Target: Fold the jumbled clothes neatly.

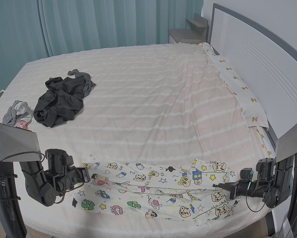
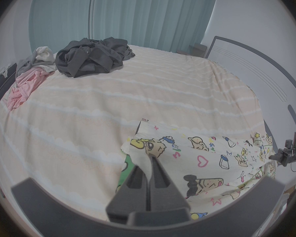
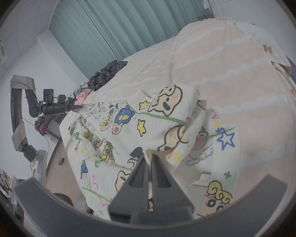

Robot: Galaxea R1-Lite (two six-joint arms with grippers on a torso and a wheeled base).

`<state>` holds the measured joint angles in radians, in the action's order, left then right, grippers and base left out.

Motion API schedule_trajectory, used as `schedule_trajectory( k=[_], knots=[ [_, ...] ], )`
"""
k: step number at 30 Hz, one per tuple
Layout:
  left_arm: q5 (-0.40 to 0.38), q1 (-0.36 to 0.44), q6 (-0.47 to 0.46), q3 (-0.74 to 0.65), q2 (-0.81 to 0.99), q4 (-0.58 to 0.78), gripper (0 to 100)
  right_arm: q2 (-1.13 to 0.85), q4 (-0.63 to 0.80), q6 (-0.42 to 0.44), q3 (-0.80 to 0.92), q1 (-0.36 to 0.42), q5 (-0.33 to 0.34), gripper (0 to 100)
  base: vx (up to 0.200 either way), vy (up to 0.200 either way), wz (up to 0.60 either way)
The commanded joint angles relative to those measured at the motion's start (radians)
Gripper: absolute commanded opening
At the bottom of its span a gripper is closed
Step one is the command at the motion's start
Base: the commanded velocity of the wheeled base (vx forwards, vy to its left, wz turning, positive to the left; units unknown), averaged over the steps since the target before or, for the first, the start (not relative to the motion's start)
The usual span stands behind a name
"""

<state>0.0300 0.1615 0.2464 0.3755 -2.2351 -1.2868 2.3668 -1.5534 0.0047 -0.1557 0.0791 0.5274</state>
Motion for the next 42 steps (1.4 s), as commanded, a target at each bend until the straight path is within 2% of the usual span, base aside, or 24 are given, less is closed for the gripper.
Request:
schedule_trajectory(
  k=[1,16,17,24,28,33,34,40,42],
  knots=[
    [0.001,0.010,0.001,-0.015,-0.031,-0.009,0,0.008,-0.011,-0.006,0.013,0.001,0.000,0,0.000,0.000,0.00],
    [0.001,0.038,0.004,-0.007,-0.055,-0.011,0,0.009,-0.011,-0.018,0.053,0.001,0.019,0,0.000,0.000,0.00],
    [0.001,0.038,0.004,-0.007,-0.055,-0.011,100,0.009,-0.011,-0.018,0.053,0.001,0.019,100,0.000,0.000,0.00],
    [0.005,0.035,0.002,-0.009,-0.052,-0.012,100,0.006,-0.011,-0.017,0.056,-0.012,0.019,100,0.000,0.000,0.00],
    [0.010,0.024,-0.001,-0.015,-0.051,-0.097,100,-0.009,-0.013,-0.017,0.064,-0.050,0.020,100,0.000,0.000,0.00],
    [0.010,0.023,-0.006,-0.021,-0.041,-0.109,100,-0.031,-0.013,-0.017,0.073,-0.084,0.023,100,0.000,0.000,0.00],
    [0.010,0.013,-0.019,-0.035,-0.021,-0.109,100,-0.061,-0.013,-0.017,0.090,-0.125,0.052,100,0.000,0.000,0.00],
    [-0.004,-0.054,-0.004,-0.063,0.017,-0.114,100,-0.138,-0.013,-0.015,0.125,-0.203,0.111,100,0.000,0.000,0.00],
    [-0.067,-0.111,0.082,-0.078,0.060,-0.128,100,-0.201,-0.011,-0.002,0.113,-0.231,0.129,100,0.000,0.000,0.00]
  ],
)
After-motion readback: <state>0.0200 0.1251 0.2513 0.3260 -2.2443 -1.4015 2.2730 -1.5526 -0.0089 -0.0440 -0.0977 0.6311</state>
